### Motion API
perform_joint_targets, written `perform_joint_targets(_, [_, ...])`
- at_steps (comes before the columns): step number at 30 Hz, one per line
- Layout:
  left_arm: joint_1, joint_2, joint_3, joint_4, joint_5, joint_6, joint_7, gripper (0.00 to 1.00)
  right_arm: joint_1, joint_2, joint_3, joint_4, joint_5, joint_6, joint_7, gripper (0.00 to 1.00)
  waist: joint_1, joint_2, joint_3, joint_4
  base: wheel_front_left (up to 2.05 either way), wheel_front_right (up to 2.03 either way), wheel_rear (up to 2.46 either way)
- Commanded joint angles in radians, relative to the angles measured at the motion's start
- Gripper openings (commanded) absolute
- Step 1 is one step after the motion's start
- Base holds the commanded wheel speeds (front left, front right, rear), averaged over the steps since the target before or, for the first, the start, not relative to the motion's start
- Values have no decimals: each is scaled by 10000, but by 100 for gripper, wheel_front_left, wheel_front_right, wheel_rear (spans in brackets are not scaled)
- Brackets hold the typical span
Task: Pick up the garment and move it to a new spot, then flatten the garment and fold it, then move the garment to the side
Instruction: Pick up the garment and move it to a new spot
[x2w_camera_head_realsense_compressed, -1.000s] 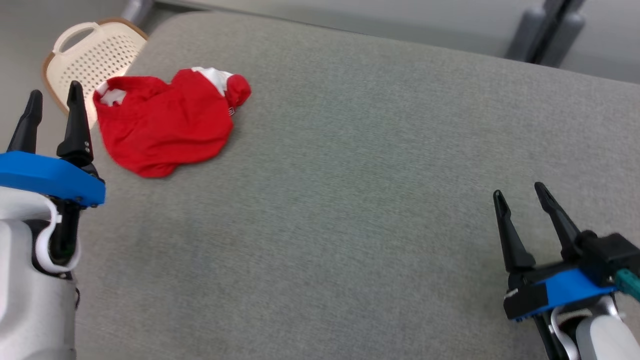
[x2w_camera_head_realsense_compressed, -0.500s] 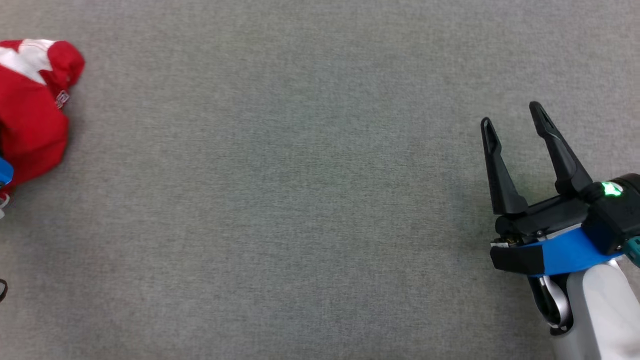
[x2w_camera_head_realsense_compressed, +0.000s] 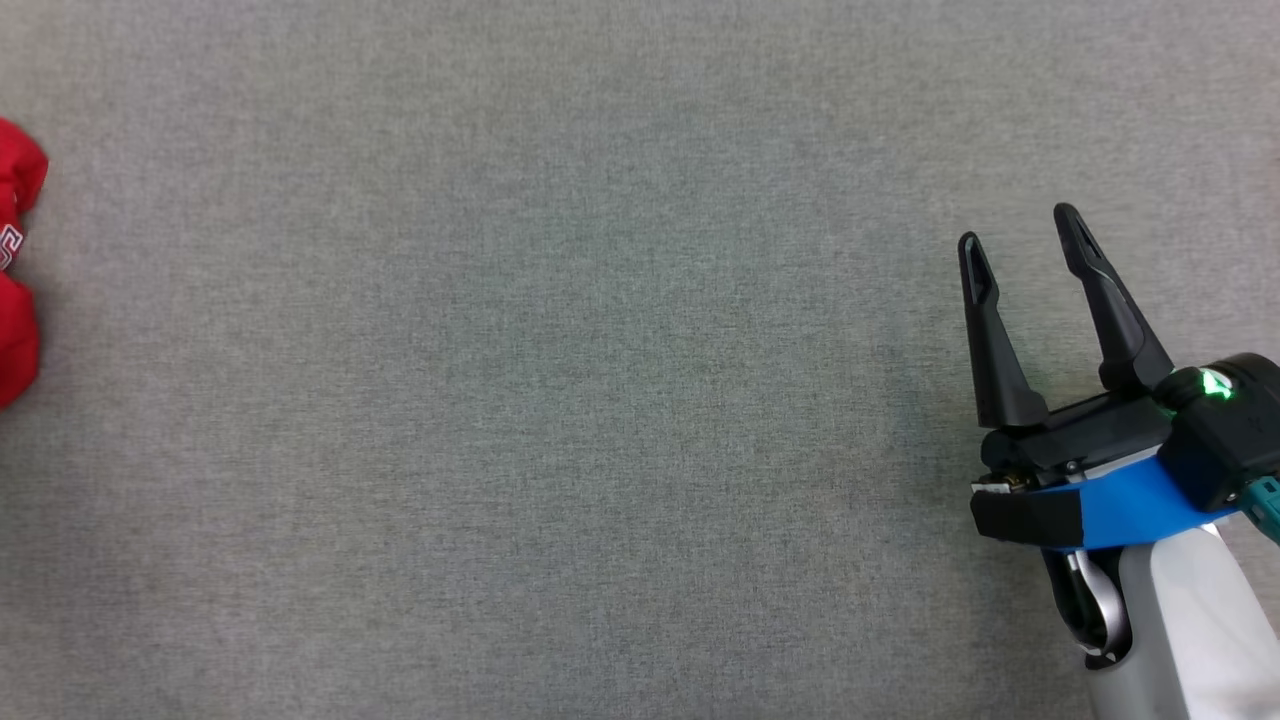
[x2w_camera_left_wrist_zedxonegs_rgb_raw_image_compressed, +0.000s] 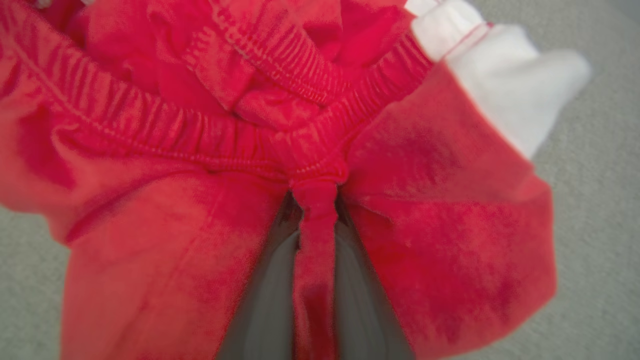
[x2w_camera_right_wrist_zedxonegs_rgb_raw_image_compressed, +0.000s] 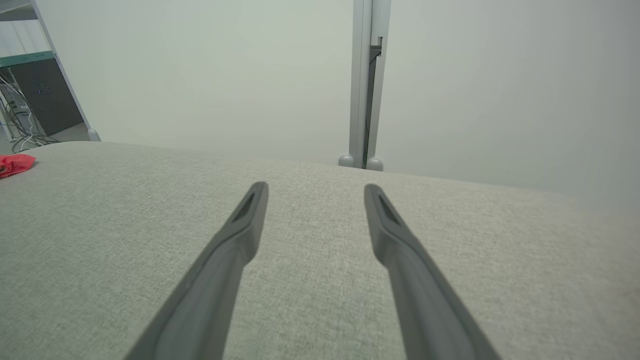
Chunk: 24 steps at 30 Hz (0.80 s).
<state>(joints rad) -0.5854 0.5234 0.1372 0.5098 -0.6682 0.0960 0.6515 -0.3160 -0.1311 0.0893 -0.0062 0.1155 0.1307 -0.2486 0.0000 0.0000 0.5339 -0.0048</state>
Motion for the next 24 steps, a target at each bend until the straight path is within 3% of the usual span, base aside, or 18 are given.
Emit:
perform_joint_targets(1, [330, -139, -107, -195, 5, -57, -36, 0, 141, 51, -72, 102, 66, 1, -95, 100, 0, 0, -236, -52, 0, 0, 0])
perform_joint_targets(13, [-496, 320, -465, -2442, 440, -493, -691, 0, 608, 312, -175, 728, 397, 1, -173, 100, 0, 0, -2484, 251, 0, 0, 0])
perform_joint_targets(18, [-1030, 109, -916, -3216, 537, -694, -685, 0, 841, 358, -222, 751, 458, 1, -179, 100, 0, 0, -3262, 176, 0, 0, 0])
perform_joint_targets(24, [-1712, -594, -1767, -4090, 389, -1035, -595, 0, 1218, 313, -292, 784, 525, 1, -173, 100, 0, 0, -4143, -249, 0, 0, 0])
